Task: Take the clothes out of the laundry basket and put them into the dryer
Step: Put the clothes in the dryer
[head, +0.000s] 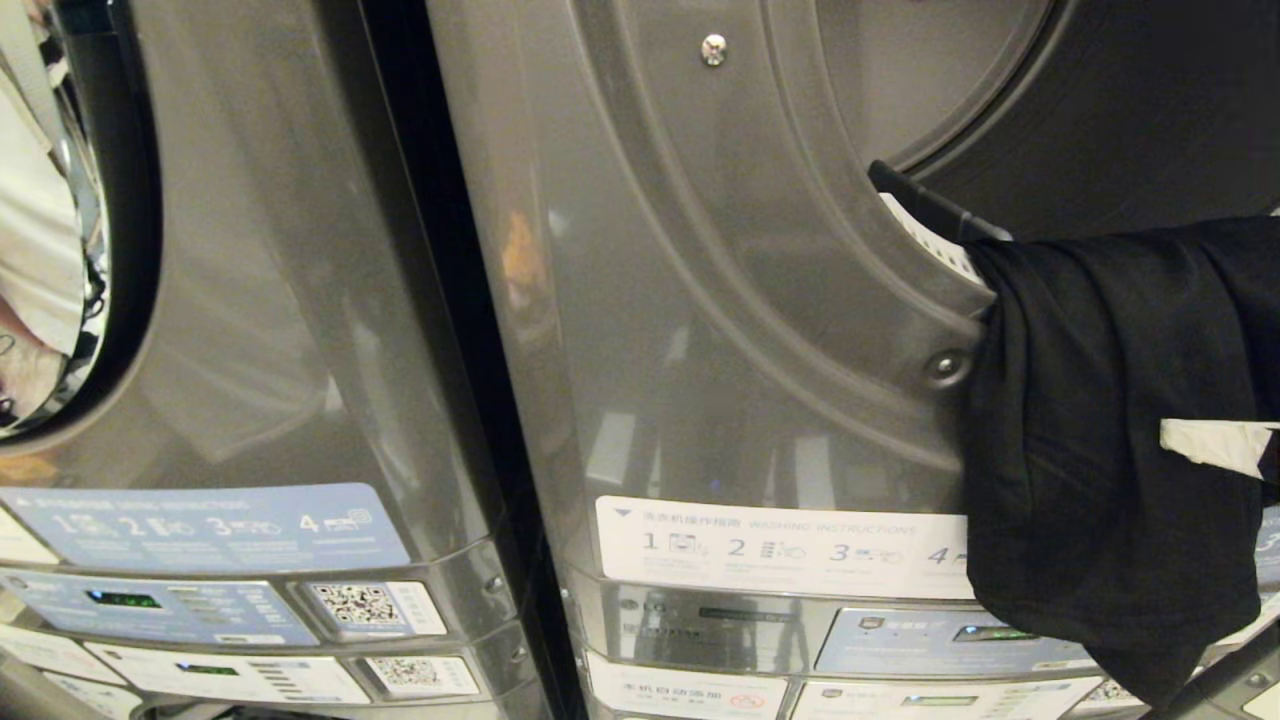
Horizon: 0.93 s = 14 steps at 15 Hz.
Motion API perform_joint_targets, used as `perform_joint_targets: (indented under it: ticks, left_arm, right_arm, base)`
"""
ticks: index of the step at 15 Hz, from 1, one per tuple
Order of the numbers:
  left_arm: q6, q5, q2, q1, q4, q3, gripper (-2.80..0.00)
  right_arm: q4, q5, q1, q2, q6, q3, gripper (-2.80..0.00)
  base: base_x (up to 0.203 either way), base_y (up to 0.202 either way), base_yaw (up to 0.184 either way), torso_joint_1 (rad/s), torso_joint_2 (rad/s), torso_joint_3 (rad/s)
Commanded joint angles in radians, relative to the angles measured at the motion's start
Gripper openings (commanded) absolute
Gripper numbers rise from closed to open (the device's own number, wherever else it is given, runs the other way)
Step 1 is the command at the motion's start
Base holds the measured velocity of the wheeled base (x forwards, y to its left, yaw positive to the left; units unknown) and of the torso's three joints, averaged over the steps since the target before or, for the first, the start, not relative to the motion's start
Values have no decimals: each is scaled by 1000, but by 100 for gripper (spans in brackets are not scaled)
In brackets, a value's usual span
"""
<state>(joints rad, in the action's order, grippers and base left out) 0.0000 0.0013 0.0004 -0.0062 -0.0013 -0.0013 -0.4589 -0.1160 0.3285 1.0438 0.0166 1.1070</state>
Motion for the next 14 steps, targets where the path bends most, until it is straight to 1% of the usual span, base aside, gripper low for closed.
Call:
perform_joint_targets:
  ticks: [1,2,8,10,14]
  left_arm:
    - [0,0,0,0,0,1,-280]
    - [0,0,0,0,0,0,-280]
    - [0,0,0,0,0,0,-280]
    - [0,0,0,0,0,0,-280]
    - [0,0,0,0,0,0,-280]
  right_arm:
    - [-3,-1,0,4,0,-1,0]
    - [-3,-1,0,6,0,0,-280]
    - [-3,1,3,36,-1,-3,-280]
    - [-3,0,3,35,-29,-1,-280]
    - [-8,1,4,10,-38,-2,-280]
  base:
    - [0,0,0,0,0,0]
    - [0,0,0,0,0,0]
    - [0,0,0,0,0,0]
    - [0,0,0,0,0,0]
    - [0,0,0,0,0,0]
